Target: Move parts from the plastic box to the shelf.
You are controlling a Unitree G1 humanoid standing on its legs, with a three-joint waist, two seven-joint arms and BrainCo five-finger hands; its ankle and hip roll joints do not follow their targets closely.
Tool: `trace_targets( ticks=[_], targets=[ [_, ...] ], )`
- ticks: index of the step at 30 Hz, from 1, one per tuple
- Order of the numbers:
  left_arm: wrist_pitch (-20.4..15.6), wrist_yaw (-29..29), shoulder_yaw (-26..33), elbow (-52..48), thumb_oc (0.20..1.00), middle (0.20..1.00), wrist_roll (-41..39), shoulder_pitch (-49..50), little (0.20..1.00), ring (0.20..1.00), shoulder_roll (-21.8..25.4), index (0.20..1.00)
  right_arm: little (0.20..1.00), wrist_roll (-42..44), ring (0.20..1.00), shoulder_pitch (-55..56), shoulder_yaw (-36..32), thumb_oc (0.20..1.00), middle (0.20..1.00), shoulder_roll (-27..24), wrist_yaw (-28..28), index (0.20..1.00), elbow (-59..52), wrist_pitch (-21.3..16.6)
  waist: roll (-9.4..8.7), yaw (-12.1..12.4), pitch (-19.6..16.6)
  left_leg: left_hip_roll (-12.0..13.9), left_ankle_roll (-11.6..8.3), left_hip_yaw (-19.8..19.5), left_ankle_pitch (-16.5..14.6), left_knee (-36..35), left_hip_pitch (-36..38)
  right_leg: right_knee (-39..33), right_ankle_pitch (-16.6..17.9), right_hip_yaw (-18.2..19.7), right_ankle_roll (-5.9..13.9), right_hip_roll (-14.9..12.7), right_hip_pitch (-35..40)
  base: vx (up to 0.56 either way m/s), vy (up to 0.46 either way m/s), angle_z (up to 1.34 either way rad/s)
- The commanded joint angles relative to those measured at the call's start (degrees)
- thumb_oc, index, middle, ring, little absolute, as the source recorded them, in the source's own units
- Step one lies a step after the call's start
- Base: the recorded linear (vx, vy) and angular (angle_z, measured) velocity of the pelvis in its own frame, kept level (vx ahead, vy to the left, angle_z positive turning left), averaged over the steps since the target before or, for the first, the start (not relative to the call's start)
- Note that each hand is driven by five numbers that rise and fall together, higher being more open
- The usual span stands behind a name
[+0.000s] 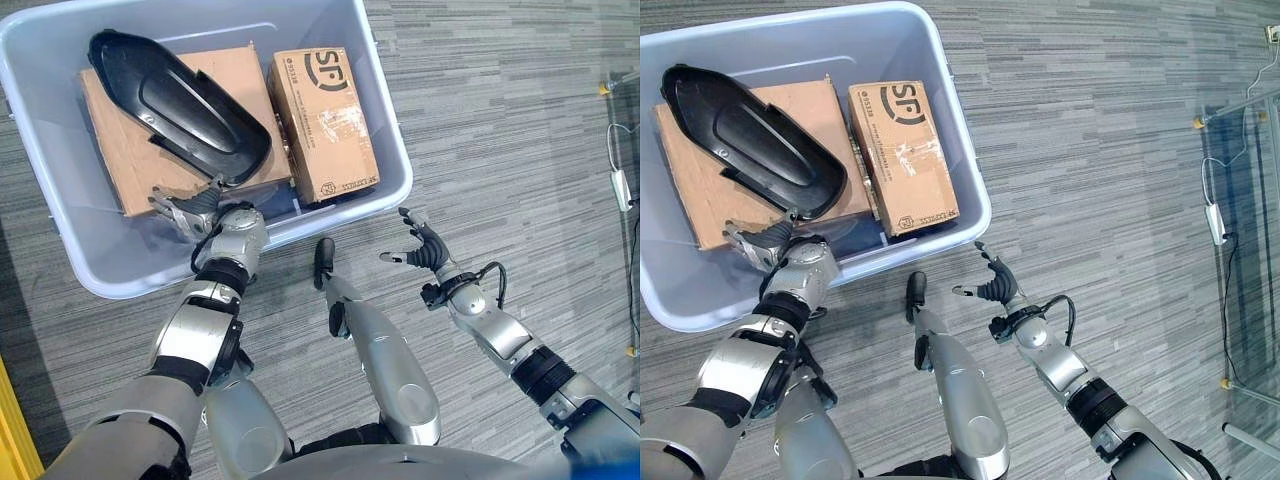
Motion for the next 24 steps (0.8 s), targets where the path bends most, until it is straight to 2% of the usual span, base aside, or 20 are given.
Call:
trace_targets(
  ticks=[1, 6, 11, 16, 19, 24],
  targets=[
    [-4.9, -3.6, -2.4, -4.8, 1.000, 1.000, 5.9, -3.6, 1.000, 1.000, 4.1, 1.000, 1.000, 0.7, 1.000, 1.3, -2.7, 1.000, 1.000, -1.5, -0.8, 1.000, -5.1, -1.0, -6.34, 0.4, 1.4, 0.4, -0.13, -2.4, 0.4, 8.3, -8.8, 8.2, -8.0, 1.2, 4.30, -0.9, 0.7, 0.01, 0.017, -0.03],
    [-6.9, -2.5, -3.4, -7.4, 1.000, 1.000, 7.6, -4.0, 1.000, 1.000, 3.1, 1.000, 1.000, -0.7, 1.000, 1.4, -3.0, 1.000, 1.000, -1.6, -0.4, 1.000, -5.1, -1.5, -5.78, 0.2, 1.4, 0.4, -0.14, -2.1, 0.5, 8.8, -9.3, 8.7, -8.3, 1.2, 4.22, -1.1, 0.1, 0.00, 0.012, -0.02],
    [-7.5, -1.9, -3.8, -8.6, 1.000, 1.000, 7.9, -5.0, 1.000, 1.000, 2.9, 1.000, 1.000, -1.0, 1.000, 1.4, -3.0, 1.000, 1.000, -1.6, -0.3, 1.000, -5.5, -0.8, -5.66, 0.0, 1.4, 0.5, -0.07, -2.0, 0.3, 9.1, -9.2, 9.2, -8.5, 1.2, 4.19, -1.2, 0.0, 0.00, 0.000, 0.00],
    [-4.2, -0.7, -4.4, -8.0, 1.000, 1.000, 10.6, -7.1, 1.000, 1.000, 4.3, 1.000, 1.000, -0.8, 1.000, 1.6, -3.0, 1.000, 1.000, -2.1, 0.7, 1.000, -5.3, -1.2, -5.33, -0.2, 1.4, 0.3, 0.05, -1.7, 0.1, 9.3, -8.7, 9.6, -9.0, 1.6, 4.07, -1.2, 0.4, 0.00, 0.037, 0.01],
    [-0.6, -0.6, -4.7, -6.4, 1.000, 1.000, 12.6, -7.9, 1.000, 1.000, 5.7, 1.000, 1.000, -0.8, 1.000, 1.7, -2.6, 1.000, 1.000, -2.1, 1.2, 1.000, -5.0, -2.0, -5.08, -0.1, 1.4, 0.2, 0.04, -1.6, 0.1, 9.3, -8.3, 9.7, -9.2, 1.7, 4.09, -1.4, 0.8, 0.00, 0.042, 0.01],
    [0.9, -0.5, -4.2, -3.7, 1.000, 1.000, 12.3, -7.8, 1.000, 1.000, 7.5, 1.000, 1.000, -0.7, 1.000, 1.6, -1.7, 1.000, 1.000, -2.1, 0.9, 1.000, -4.9, -2.7, -4.12, 0.3, 1.4, -0.6, 0.36, -1.8, -0.5, 9.4, -7.8, 9.9, -9.8, 2.3, 3.99, -1.8, 1.2, -0.02, 0.052, 0.01]
  ],
)
